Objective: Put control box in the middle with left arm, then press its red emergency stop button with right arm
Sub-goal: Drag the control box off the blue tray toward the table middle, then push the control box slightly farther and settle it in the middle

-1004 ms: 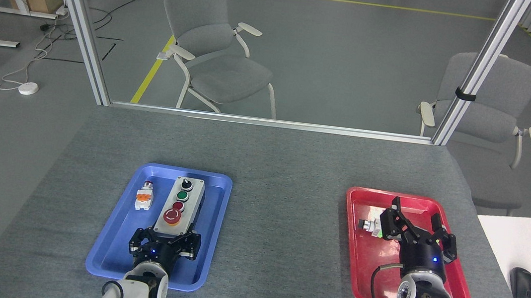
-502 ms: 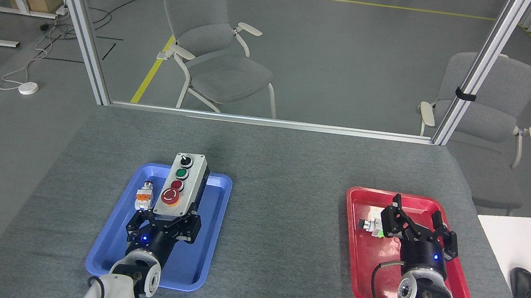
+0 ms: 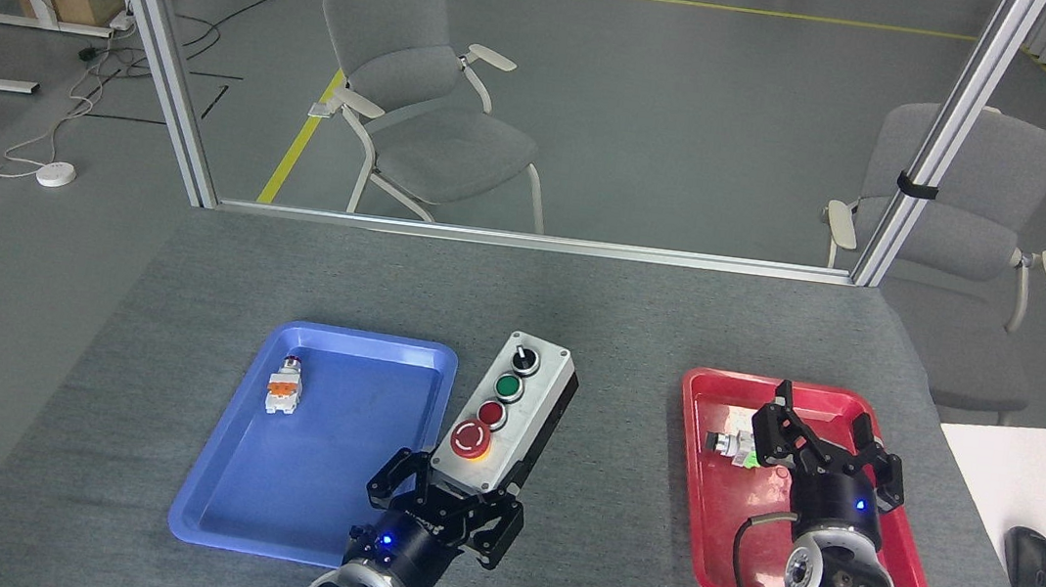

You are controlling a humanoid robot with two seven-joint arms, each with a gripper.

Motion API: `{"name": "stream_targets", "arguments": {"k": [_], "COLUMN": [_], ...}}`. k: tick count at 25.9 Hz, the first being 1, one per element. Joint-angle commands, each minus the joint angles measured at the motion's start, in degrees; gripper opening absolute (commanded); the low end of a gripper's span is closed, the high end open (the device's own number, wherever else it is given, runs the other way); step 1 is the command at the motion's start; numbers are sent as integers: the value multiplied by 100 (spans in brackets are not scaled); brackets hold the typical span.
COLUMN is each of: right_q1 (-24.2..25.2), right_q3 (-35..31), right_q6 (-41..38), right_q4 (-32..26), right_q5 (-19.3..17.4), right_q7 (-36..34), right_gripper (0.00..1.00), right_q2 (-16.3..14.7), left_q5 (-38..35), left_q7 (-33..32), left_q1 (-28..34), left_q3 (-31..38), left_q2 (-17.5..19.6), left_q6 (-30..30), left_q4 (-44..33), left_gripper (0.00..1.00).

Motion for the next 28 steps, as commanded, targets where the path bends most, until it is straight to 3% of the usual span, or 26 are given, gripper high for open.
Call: {"name": "stream_targets", "arguments": {"k": [1, 11, 17, 28], "right_q1": [-8, -26, -8, 18], "right_q3": [-6, 2, 11, 20], "right_q6": [0, -9, 0, -9], "right_q4": [3, 3, 3, 3], "right_q5": [-17, -34, -43, -34], "right_q7": [-54, -81, -1083, -1118], "right_gripper": [100, 100, 100, 100], "right_q2": [21, -5, 12, 3], "left_q5": [-33, -121, -103, -51], "left_q7": [-26, -184, -184, -184], "left_q1": [-68, -1035, -1510, -1545], "left_q3": [-430, -720, -1405, -1564], "left_q2": [-134, -591, -591, -600], "left_q6": [21, 30, 584, 733], "left_q4": [114, 1801, 2689, 3005], "left_gripper": [0, 0, 0, 0]}}
